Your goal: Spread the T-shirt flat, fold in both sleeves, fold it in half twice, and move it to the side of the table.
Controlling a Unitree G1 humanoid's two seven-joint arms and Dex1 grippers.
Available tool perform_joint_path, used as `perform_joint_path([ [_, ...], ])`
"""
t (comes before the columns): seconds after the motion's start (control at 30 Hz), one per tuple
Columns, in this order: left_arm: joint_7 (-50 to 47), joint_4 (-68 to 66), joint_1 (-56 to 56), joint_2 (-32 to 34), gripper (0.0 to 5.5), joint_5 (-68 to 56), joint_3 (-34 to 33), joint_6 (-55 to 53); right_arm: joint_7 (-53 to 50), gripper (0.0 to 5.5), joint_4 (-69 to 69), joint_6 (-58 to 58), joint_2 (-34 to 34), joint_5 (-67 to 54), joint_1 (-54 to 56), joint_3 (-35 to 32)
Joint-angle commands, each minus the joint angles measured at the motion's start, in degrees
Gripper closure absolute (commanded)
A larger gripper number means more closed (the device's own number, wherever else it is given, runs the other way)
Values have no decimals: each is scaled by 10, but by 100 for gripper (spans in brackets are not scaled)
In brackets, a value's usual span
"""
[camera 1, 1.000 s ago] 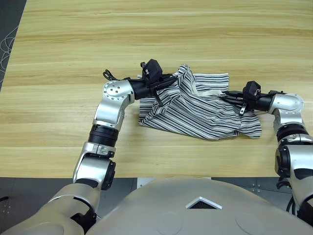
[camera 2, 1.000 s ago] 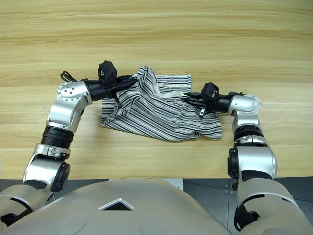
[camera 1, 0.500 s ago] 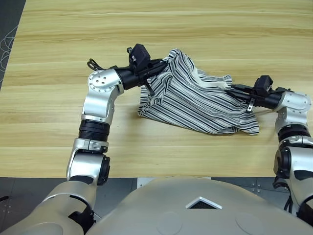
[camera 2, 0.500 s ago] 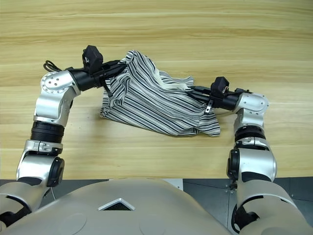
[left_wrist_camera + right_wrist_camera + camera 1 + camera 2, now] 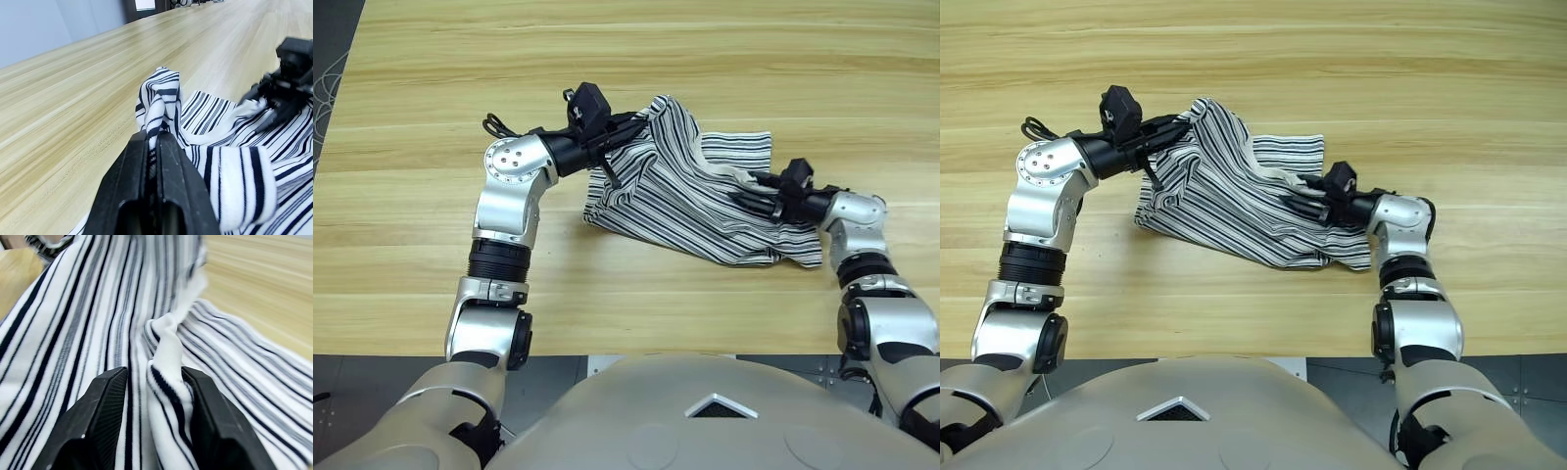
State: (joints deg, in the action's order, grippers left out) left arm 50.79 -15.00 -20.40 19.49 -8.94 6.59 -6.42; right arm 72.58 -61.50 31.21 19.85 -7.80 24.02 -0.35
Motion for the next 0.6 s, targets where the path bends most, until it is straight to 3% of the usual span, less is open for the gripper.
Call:
perform_joint_path([
  [0.03, 0, 4, 2, 2, 540, -5, 1, 3, -6, 353, -14, 16, -11, 14, -2, 9],
  [0.13, 1, 3, 2, 2, 540, -5, 1, 3, -5, 385, -19, 19, -12, 13, 2, 10],
  [0.37, 0, 1, 1, 1, 540, -4, 2, 6, 6, 522, -17, 19, -1, 4, 5, 2],
  [0.6, -1, -18, -13, 1, 540, -1, -3, 17, -5, 536, -11, 23, 11, -19, 22, -24],
])
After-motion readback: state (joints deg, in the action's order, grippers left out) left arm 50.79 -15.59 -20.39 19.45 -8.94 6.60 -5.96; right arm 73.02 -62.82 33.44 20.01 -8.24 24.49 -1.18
